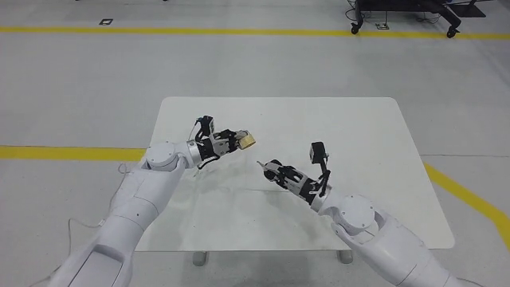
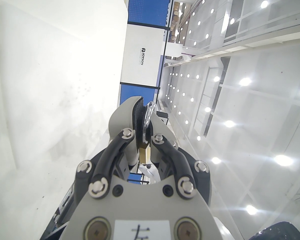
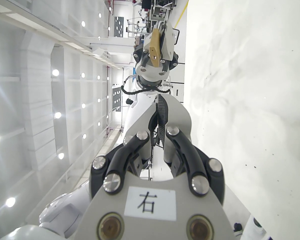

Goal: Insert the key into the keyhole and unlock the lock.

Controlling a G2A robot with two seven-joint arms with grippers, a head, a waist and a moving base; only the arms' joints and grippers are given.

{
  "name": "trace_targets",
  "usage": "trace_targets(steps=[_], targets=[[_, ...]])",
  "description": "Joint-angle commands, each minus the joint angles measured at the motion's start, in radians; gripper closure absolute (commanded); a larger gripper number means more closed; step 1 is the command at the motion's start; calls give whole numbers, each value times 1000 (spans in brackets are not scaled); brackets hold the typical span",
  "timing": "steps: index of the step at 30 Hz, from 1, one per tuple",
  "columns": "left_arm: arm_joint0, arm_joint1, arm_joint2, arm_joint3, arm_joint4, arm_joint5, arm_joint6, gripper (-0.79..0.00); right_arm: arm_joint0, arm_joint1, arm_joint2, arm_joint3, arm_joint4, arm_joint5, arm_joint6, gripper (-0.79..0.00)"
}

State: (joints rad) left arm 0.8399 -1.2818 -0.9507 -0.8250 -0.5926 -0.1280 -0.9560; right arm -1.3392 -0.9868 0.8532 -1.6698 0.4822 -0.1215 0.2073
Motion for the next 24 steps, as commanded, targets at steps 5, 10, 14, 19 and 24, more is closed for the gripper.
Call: trace_targets(steps=[5,10,14,19,24], targets=[[22,5,-2,-42,60,3,43,0,18,-27,-17,22,27,-20,-56,0],[30,4,-2,-57,67,22,44,0,40,-50,-44,45,22,-1,-77,0],[33,3,-4,-62,73,28,44,0,63,-71,-74,68,6,23,-100,0],[37,3,-8,-68,95,21,50,0,85,-94,-92,101,7,28,-112,0],[41,3,-9,-76,110,22,55,0,96,-111,-89,126,0,22,-135,0]])
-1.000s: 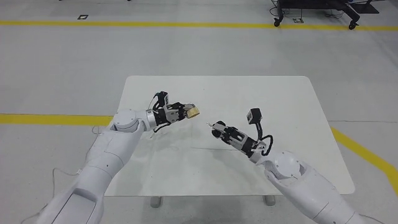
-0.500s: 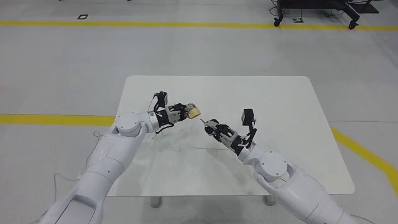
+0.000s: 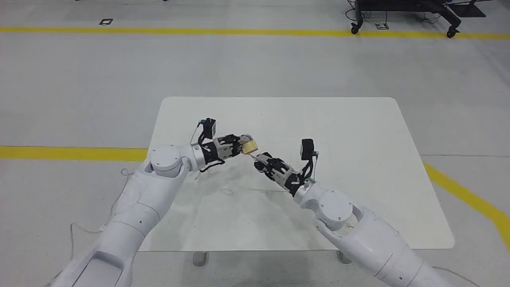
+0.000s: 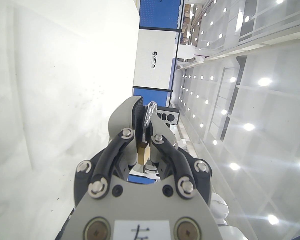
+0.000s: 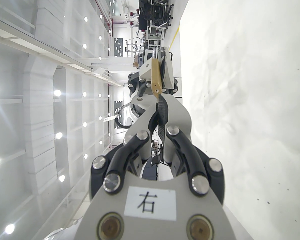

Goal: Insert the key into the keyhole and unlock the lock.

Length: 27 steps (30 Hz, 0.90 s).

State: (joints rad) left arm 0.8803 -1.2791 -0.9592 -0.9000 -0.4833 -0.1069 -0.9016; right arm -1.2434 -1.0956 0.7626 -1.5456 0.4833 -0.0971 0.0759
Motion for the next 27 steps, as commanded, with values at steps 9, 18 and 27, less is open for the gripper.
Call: trace_targets(steps=[9,18,27], targets=[[4,-1,-10,-1,5,14,6,0,-12,-18,25,16,-38,-12,-29,0],[6,-5,-17,1,1,30,22,0,-38,-33,41,8,-108,-6,-106,0],[5,-7,-20,2,20,40,27,0,-38,-53,46,13,-136,21,-116,0]])
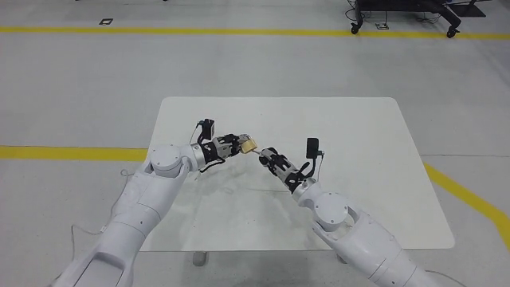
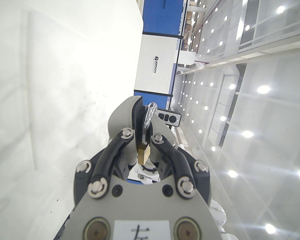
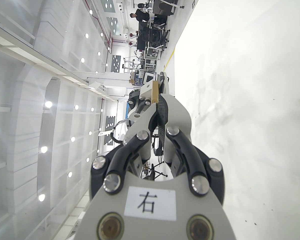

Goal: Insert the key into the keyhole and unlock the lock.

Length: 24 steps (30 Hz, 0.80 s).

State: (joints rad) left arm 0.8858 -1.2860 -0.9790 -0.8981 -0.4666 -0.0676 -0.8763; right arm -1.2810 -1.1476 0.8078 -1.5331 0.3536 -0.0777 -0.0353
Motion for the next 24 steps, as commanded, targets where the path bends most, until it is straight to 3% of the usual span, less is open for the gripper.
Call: trace_targets(steps=[1,24], targets=[[0,0,-1,-1,4,1,2,0,-2,-3,1,0,-11,4,-8,0],[3,-7,-6,0,21,22,7,0,-13,-51,-21,4,-108,41,17,0]])
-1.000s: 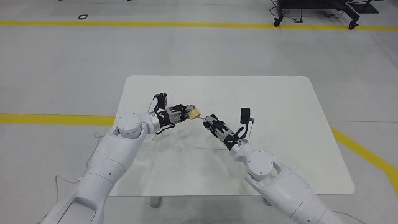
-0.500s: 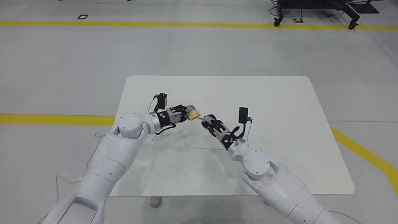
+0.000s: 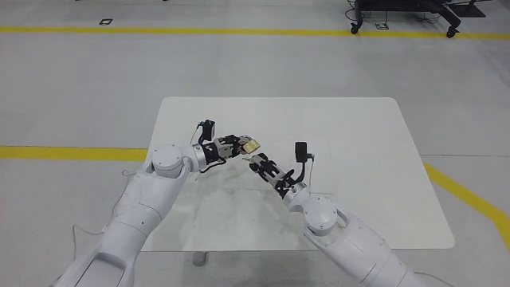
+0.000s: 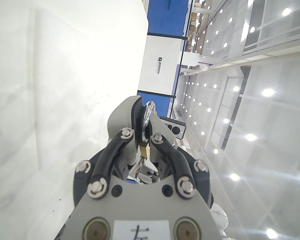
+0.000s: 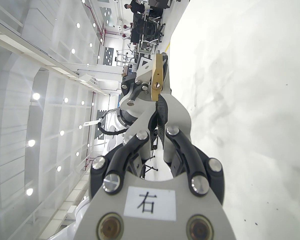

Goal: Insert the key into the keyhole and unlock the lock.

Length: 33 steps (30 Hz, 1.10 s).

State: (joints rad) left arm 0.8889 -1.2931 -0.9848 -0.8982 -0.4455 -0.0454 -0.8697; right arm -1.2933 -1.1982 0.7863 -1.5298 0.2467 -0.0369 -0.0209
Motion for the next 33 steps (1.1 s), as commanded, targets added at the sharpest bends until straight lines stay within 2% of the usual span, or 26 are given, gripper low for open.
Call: trace_targets(steps=[1,10,14,25,33], targets=[[0,0,-1,1,1,0,0,0,-2,-2,1,0,-2,-1,8,0],[0,-1,-7,3,15,-4,7,0,-42,3,88,-24,4,-79,21,0],[-1,-2,0,0,31,0,-11,0,-50,8,124,-28,-58,-95,4,0],[-6,-5,0,9,36,12,-24,0,-16,-15,79,35,-214,-40,-1,0],[-9,-7,-4,15,34,20,-25,0,-33,-15,86,29,-326,-49,23,0]])
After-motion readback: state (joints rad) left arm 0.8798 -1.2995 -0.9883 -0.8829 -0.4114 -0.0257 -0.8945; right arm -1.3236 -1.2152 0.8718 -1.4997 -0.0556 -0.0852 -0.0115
